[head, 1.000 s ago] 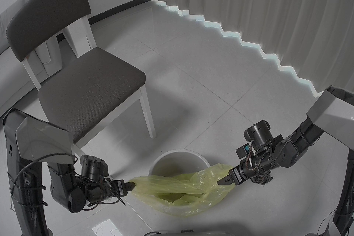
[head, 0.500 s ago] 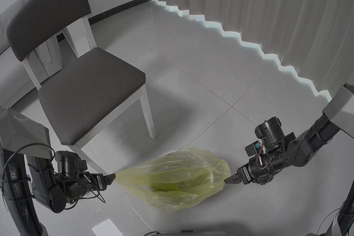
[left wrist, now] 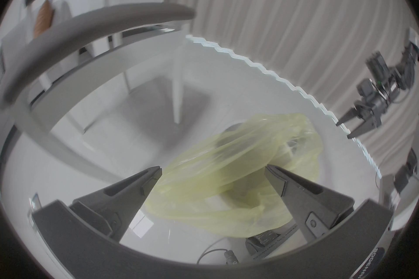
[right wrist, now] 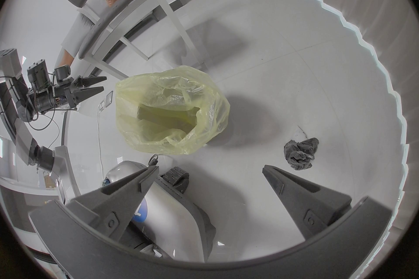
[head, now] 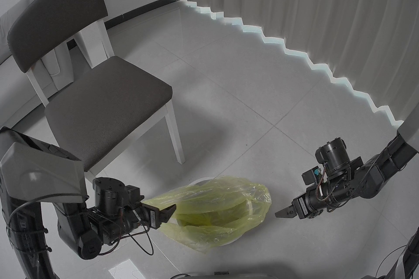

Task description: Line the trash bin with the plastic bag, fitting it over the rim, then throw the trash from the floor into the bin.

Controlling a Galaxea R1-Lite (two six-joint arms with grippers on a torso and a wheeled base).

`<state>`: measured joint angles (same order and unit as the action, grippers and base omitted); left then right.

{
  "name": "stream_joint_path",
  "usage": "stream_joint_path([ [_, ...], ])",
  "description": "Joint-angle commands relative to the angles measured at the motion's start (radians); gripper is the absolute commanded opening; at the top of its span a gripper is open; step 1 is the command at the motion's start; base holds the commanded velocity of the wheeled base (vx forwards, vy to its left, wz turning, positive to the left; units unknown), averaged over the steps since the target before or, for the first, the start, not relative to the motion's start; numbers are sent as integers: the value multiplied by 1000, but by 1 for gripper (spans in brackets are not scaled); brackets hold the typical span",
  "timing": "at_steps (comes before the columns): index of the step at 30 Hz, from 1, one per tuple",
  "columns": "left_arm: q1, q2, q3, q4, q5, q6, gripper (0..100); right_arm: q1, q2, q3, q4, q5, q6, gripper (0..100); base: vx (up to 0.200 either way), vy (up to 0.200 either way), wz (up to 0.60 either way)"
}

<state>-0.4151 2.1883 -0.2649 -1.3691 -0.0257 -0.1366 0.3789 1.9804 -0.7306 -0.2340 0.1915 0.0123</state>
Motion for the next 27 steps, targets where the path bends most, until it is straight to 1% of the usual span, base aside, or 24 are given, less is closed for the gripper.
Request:
stream_joint_path([
  [1,-96,-108,-151,150,-5,86,100,-28,-91,74,-5,6,0,100,0,0,0],
  [3,-97,-111,-195,217,-17,101,100,-29,-103,88,-14,6,0,100,0,0,0],
  [4,-100,-108,-209,229,-28,104,100,-29,-107,94,-22,6,0,100,0,0,0],
  [6,-108,-104,-217,231,-48,109,100,-31,-114,100,-30,6,0,100,0,0,0],
  [8,-114,-87,-226,232,-112,123,100,-31,-123,112,-48,6,0,100,0,0,0],
  [9,-114,-79,-228,231,-129,137,100,-31,-127,117,-54,8,1,100,0,0,0],
  [10,-114,-79,-228,231,-129,137,100,-31,-127,117,-54,8,1,100,0,0,0],
  [11,-111,-48,-244,232,-146,180,100,-31,-132,126,-67,9,1,100,0,0,0],
  [13,-105,-1,-280,232,-148,216,100,-31,-129,135,-83,11,1,100,0,0,0],
  [15,-100,28,-304,234,-148,226,100,-31,-127,142,-93,13,1,100,0,0,0],
  [20,-99,142,-416,240,-148,258,100,-45,-127,157,-111,45,0,100,0,0,0],
  [24,-79,194,-496,246,-148,292,100,-54,-129,157,-111,48,0,100,0,0,0],
  [27,-80,208,-505,252,-148,299,100,-57,-130,157,-111,60,-5,100,0,0,0],
])
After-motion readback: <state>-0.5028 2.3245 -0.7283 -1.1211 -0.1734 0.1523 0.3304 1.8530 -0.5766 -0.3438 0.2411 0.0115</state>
